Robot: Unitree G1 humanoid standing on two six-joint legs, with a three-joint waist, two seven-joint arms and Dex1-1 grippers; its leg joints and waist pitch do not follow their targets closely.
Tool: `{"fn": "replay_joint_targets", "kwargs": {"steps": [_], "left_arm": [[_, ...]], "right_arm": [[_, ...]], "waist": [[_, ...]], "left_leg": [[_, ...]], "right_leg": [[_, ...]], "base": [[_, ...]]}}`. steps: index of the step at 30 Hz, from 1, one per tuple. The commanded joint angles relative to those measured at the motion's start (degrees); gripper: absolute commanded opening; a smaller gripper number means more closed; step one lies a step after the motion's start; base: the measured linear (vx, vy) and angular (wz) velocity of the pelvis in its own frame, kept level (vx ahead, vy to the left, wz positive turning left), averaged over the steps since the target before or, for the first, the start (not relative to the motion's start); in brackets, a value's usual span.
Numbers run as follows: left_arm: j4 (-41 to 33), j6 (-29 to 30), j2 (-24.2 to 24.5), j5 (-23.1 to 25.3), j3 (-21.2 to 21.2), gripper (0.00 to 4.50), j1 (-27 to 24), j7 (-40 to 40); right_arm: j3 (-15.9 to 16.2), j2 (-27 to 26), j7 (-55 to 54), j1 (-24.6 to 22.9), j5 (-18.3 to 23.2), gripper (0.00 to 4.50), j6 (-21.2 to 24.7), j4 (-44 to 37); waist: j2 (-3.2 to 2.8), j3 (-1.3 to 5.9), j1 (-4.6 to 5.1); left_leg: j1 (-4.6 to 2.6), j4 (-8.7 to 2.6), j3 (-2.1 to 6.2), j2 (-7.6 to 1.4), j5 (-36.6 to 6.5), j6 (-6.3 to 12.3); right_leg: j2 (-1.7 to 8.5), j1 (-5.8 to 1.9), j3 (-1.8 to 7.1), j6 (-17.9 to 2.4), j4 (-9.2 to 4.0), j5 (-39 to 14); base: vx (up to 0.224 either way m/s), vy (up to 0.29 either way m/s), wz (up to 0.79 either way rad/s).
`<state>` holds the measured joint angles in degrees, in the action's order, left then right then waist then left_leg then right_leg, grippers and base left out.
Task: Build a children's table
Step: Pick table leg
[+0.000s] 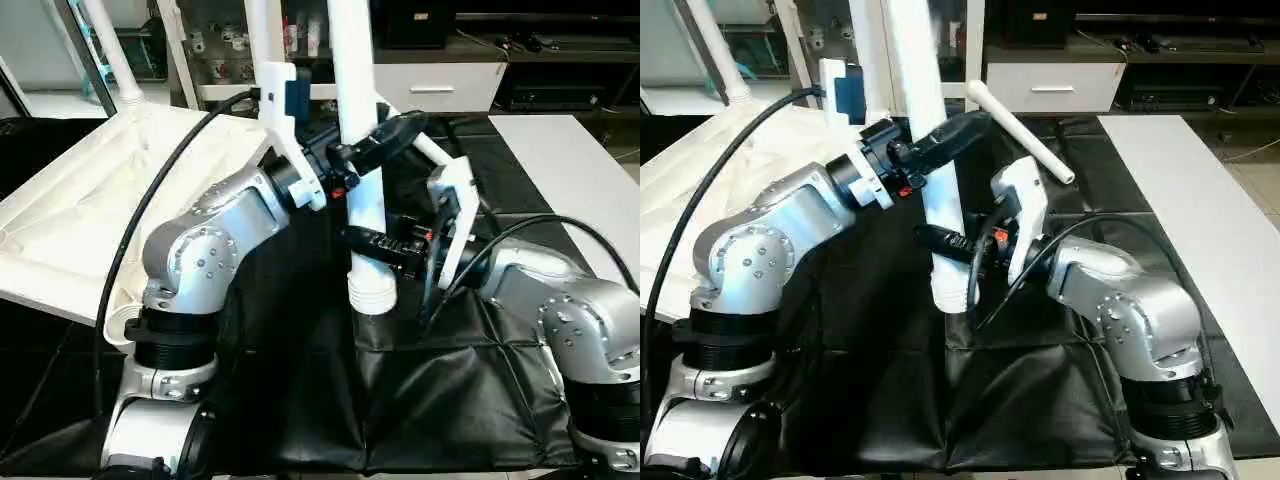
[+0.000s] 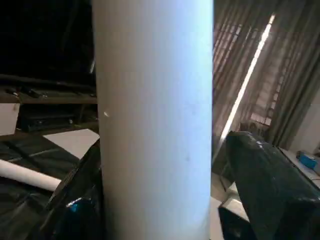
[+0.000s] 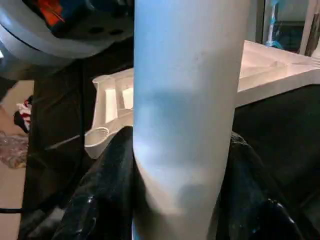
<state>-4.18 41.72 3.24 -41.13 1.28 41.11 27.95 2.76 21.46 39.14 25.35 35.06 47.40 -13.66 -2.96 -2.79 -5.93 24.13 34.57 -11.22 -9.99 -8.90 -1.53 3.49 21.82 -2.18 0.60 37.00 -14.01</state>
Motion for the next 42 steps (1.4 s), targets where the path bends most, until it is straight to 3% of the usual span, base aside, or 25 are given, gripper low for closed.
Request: {"fn": "replay_joint_targets", "kwargs": {"steps": [1, 12, 26, 29, 33, 38, 42], "left_arm": [[-3.1, 0.3, -1.1, -2.2, -2.1, 3.46, 2.4, 1.2], [-4.1, 0.8, -1.8, -2.5, -1.6, 3.46, 2.7, 1.5], [-3.9, 1.2, -2.8, -4.6, 0.4, 3.46, 3.6, 1.5], [-2.8, 0.8, -3.2, -4.6, 0.6, 3.46, 4.2, 1.5], [-1.2, -1.4, -2.9, -2.8, 1.4, 3.46, 4.6, 0.5], [3.0, -8.8, 1.0, 2.2, 5.3, 3.46, 5.6, 0.3], [3.8, -9.8, 4.2, 1.5, 7.9, 3.46, 4.7, 2.9]], "right_arm": [[2.4, -0.1, -0.6, -0.2, -1.7, 1.82, 0.6, 1.0], [4.1, 0.3, 0.1, -0.3, -3.4, 1.82, -1.2, 2.1], [5.5, -0.3, 0.7, -0.2, -5.0, 1.82, -3.4, 3.7], [6.0, -0.7, 1.1, -0.2, -5.6, 1.82, -4.4, 4.4], [6.6, -1.0, 1.0, -0.1, -6.5, 1.82, -5.7, 5.1], [4.7, -2.1, -0.7, -0.3, -7.3, 1.82, -8.4, 6.2], [2.7, -2.8, -2.2, -0.6, -7.2, 1.82, -9.6, 6.7]], "waist": [[0.23, 4.16, -0.10], [0.36, 4.19, -0.11], [-0.01, 4.25, -0.14], [0.16, 4.23, -0.12], [0.10, 4.16, -0.11], [0.05, 4.30, -0.08], [-0.18, 4.46, 0.24]], "left_leg": [[-2.10, -3.00, 1.90, -2.90, -6.2, 0.75], [-2.11, -2.88, 1.88, -2.91, -5.7, 1.50], [-2.12, -2.82, 1.99, -2.88, -6.4, 1.23], [-2.17, -2.93, 2.01, -2.98, -7.0, 0.99], [-2.11, -2.92, 2.03, -2.94, -7.1, 1.01], [-2.19, -2.91, 2.14, -2.90, -7.0, 1.04], [-2.25, -2.92, 2.09, -2.83, -6.4, 0.72]], "right_leg": [[4.27, -2.40, 2.21, -11.9, -4.39, 3.3], [4.21, -2.44, 2.19, -12.3, -4.23, 4.3], [4.22, -2.47, 2.14, -12.5, -4.23, 3.8], [4.23, -2.43, 2.11, -12.6, -4.30, 3.4], [4.24, -2.46, 2.12, -12.6, -4.34, 3.2], [4.28, -2.45, 2.12, -12.0, -4.39, 3.1], [4.14, -2.29, 2.02, -12.0, -3.96, 4.6]], "base": [[0.000, 0.000, 0.00], [0.000, 0.000, 0.00], [0.000, 0.000, 0.00], [0.000, 0.000, 0.00], [0.000, 0.000, 0.00], [0.000, 0.000, 0.00], [0.000, 0.000, 0.00]]}}
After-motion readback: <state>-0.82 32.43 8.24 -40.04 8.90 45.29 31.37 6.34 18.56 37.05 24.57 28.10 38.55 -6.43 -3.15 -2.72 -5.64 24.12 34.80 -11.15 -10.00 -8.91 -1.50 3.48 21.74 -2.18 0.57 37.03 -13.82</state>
